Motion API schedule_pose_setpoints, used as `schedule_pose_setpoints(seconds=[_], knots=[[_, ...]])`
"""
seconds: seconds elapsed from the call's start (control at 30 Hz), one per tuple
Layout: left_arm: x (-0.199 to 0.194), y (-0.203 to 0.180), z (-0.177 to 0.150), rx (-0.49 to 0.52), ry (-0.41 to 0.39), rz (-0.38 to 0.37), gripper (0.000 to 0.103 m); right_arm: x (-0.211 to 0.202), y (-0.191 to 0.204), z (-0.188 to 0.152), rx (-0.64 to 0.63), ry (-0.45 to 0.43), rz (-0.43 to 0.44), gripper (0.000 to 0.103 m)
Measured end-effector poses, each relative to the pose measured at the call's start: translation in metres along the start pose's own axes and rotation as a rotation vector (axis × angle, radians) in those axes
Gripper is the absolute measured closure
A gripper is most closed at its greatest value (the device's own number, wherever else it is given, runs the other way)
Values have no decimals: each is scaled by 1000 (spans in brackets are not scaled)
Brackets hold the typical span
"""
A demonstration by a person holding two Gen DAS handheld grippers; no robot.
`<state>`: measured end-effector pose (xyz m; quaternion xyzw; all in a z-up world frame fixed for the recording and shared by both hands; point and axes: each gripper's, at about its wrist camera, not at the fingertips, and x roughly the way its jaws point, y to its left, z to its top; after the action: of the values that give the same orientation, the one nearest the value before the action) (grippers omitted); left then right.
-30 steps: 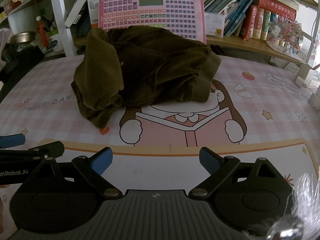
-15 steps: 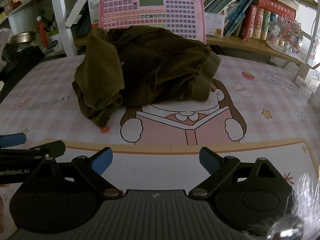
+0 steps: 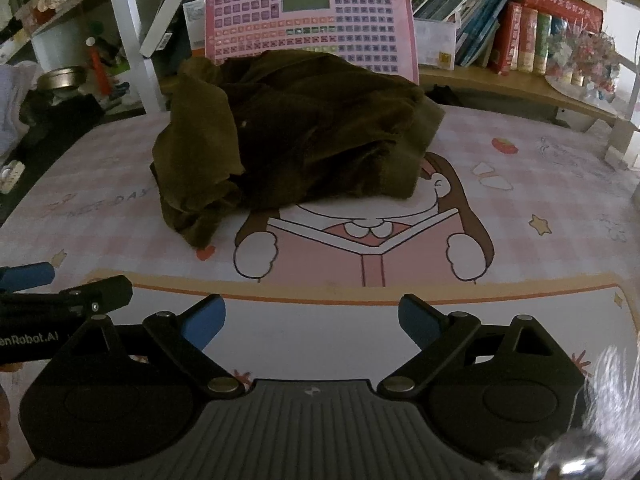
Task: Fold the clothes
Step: 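Grasp the brown garment with both grippers and lift it off the mat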
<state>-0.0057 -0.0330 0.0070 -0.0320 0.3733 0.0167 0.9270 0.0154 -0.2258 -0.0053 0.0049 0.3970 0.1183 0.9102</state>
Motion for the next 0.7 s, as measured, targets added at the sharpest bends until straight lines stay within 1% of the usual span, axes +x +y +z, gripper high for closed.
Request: schedule_pose_setpoints(seconds=[0.23,0.4,0.57,0.7], knots=[[-9,-33,1,10,-10,26,0,-5,-36,1,32,-12,45,9],[-11,-40,12,-51,-36,-4,0,-7,-63,4,83,-9,92,9],[11,-44,37,-61,-38,-12,0,-6,-89,7,176,14,160,9],[39,-43,61,-82,-30,8,1,-11,-112,7,265,10,205,10]])
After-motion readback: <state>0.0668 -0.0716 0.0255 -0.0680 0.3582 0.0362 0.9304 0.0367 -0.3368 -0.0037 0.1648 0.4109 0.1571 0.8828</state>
